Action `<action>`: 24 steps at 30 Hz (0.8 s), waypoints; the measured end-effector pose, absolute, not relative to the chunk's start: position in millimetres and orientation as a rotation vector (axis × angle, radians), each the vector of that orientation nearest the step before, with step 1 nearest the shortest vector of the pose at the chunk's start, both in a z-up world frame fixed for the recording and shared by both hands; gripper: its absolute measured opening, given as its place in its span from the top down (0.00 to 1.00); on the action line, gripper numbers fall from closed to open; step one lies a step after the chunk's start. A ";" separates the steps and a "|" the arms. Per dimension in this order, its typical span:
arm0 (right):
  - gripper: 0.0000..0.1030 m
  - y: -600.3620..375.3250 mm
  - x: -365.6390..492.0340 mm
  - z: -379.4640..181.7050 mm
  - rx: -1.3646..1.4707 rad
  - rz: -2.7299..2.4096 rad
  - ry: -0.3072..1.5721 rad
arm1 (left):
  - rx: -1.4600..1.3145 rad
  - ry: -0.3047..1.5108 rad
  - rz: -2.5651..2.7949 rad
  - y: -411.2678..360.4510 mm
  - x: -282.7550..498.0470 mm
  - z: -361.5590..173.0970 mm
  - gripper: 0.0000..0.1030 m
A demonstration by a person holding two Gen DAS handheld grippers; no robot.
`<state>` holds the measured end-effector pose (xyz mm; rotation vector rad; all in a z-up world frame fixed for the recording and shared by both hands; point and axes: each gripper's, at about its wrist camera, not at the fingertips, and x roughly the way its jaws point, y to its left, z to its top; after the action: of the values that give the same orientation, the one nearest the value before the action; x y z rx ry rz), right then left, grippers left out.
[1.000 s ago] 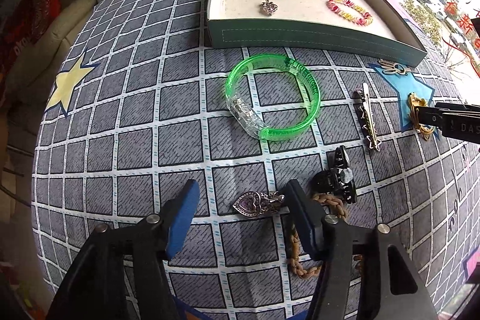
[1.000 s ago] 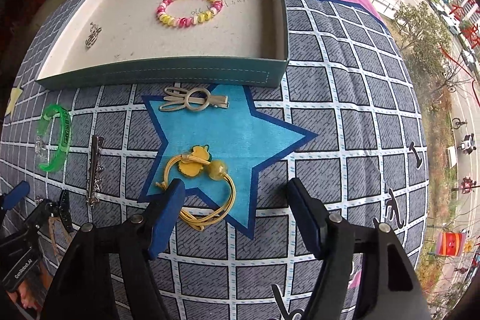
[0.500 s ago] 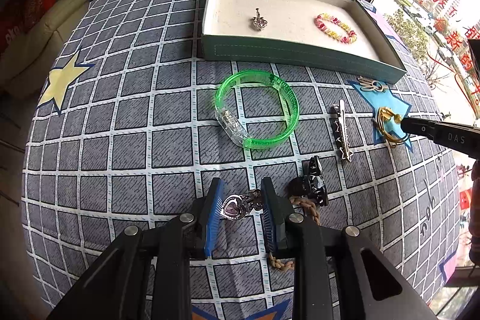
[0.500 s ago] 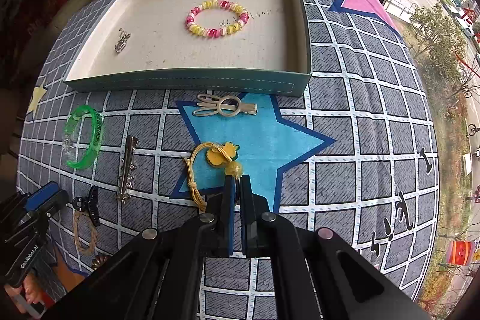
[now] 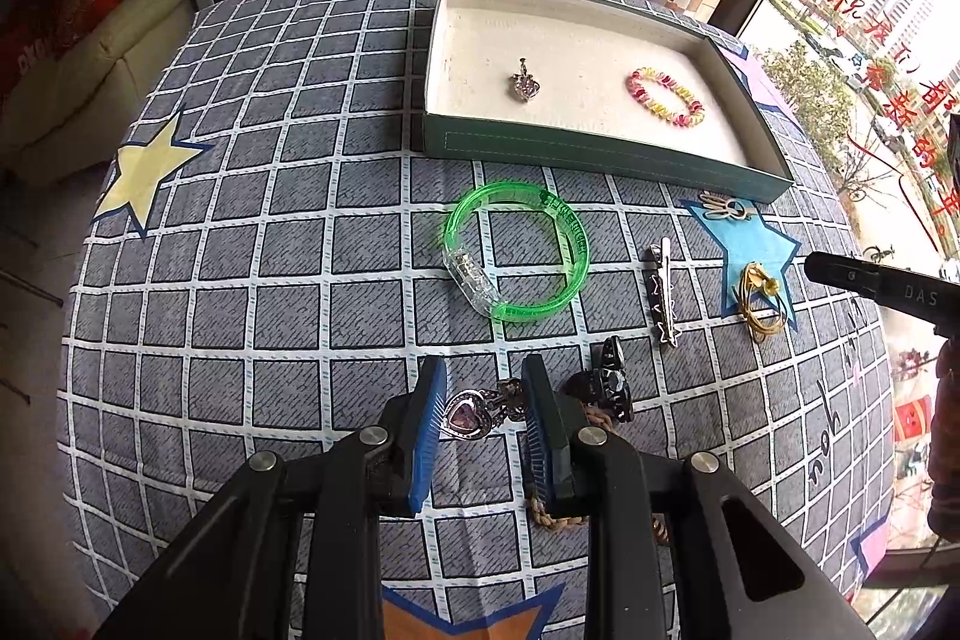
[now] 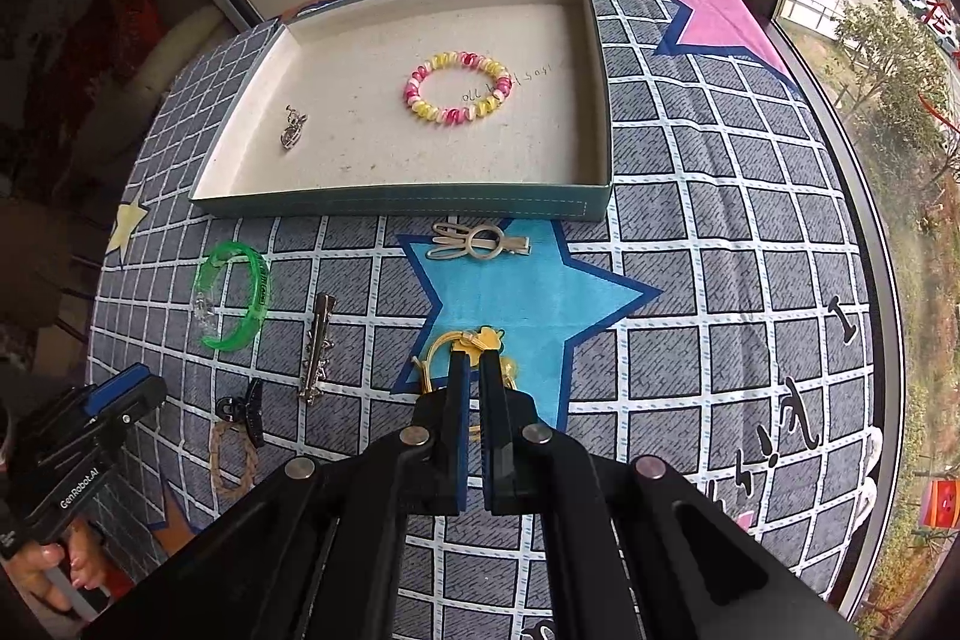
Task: Organize jewelry
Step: 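Grasp the second heart pendant with left tool while right tool grasps the yellow cord bracelet, then lower the pendant into the tray with left tool while right tool drops the cord bracelet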
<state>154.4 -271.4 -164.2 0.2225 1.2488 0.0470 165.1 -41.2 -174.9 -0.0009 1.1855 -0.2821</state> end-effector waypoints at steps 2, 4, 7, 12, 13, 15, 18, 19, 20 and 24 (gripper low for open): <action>0.96 -273.2 157.8 -172.1 0.226 0.057 1.275 | -0.001 1.186 -0.280 -41.8 166.3 -173.8 0.63; 0.93 -271.9 164.4 -186.0 0.202 0.061 1.336 | -0.001 1.184 -0.277 -33.5 154.1 -181.5 0.63; 0.54 -265.2 165.0 -197.3 0.110 0.056 1.350 | -0.003 1.187 -0.274 -30.9 152.1 -184.4 0.63; 0.50 -260.0 168.0 -208.3 0.051 0.065 1.355 | -0.004 1.197 -0.268 -31.3 151.3 -188.1 0.63; 0.52 -258.8 169.3 -211.5 0.038 0.066 1.362 | -0.006 1.199 -0.267 -31.5 151.4 -188.2 0.63; 0.58 -251.8 170.3 -212.8 -0.037 0.072 1.347 | -0.007 1.201 -0.269 -32.6 151.6 -187.3 0.63; 0.87 -239.1 168.7 -213.8 -0.112 0.109 1.341 | -0.002 1.199 -0.273 -35.2 151.9 -185.9 0.63; 0.86 -237.0 167.9 -213.6 -0.124 0.113 1.342 | -0.003 1.197 -0.275 -35.8 152.1 -185.1 0.63; 0.86 -237.0 167.0 -212.8 -0.117 0.116 1.337 | -0.003 1.195 -0.277 -36.5 152.8 -184.0 0.63; 0.86 -250.1 163.4 -199.6 0.011 0.122 1.303 | -0.005 1.185 -0.282 -38.7 155.8 -179.0 0.63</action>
<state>163.4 -250.1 -199.6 0.0109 1.3032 0.1222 155.8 -38.7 -179.0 -0.0055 1.1854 -0.2820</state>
